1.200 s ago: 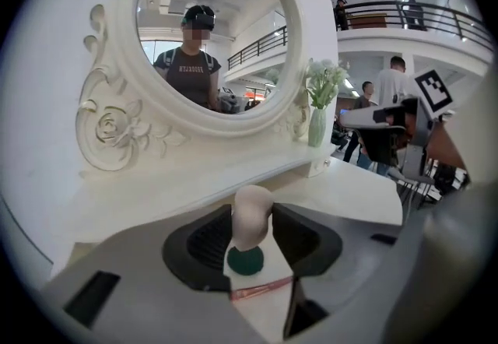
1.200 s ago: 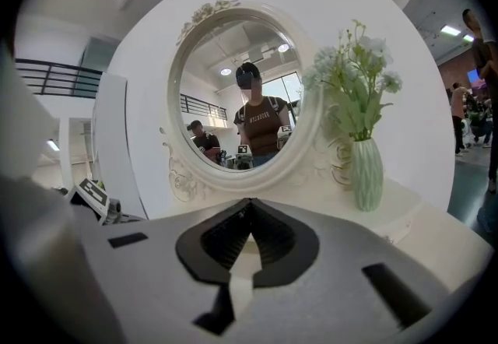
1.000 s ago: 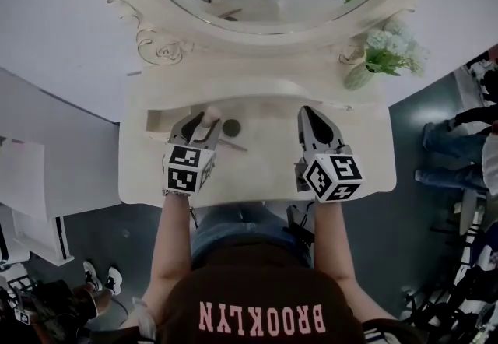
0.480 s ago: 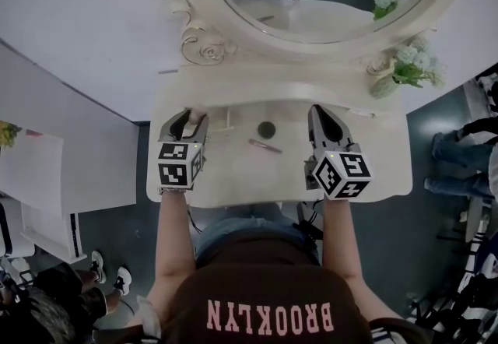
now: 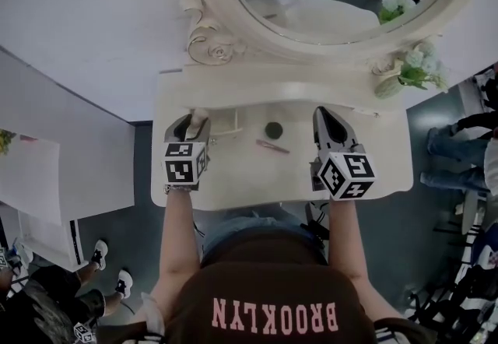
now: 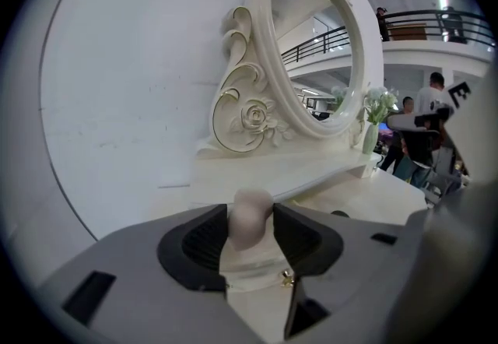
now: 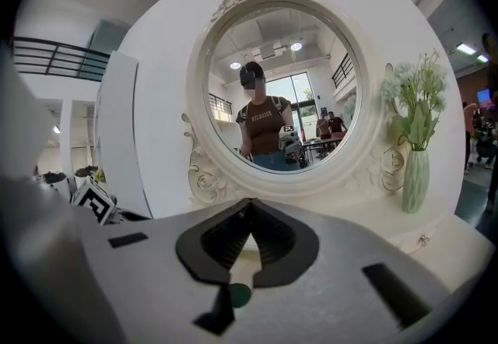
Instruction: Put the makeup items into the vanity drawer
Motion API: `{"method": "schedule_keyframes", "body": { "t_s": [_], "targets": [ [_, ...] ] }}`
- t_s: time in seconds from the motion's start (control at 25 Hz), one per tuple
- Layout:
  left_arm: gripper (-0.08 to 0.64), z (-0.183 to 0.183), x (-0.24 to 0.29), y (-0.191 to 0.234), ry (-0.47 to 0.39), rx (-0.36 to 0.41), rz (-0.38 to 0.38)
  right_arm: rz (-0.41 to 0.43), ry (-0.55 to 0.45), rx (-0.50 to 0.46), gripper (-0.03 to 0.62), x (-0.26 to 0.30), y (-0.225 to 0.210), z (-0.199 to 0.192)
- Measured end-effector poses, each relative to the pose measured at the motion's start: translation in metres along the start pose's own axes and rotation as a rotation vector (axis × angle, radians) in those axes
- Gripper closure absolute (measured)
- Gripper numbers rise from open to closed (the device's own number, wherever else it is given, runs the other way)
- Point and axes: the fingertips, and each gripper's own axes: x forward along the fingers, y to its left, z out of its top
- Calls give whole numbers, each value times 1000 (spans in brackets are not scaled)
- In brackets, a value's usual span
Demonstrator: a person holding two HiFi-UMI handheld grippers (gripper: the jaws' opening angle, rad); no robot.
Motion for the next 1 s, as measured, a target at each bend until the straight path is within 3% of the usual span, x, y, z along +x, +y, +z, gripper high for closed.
{"method": "schedule_keyframes", "body": {
  "t_s": [0.16, 0.6, 1.0],
  "targets": [
    [332, -2, 7, 8, 9, -20, 11, -10, 16, -15, 601, 3, -1, -4],
    [327, 13, 5, 3, -27, -11, -9, -24, 27, -11, 601, 1, -3, -9],
    [327, 36, 15, -60, -70, 63, -115, -104, 26, 22, 601, -32, -35, -20]
  ]
}}
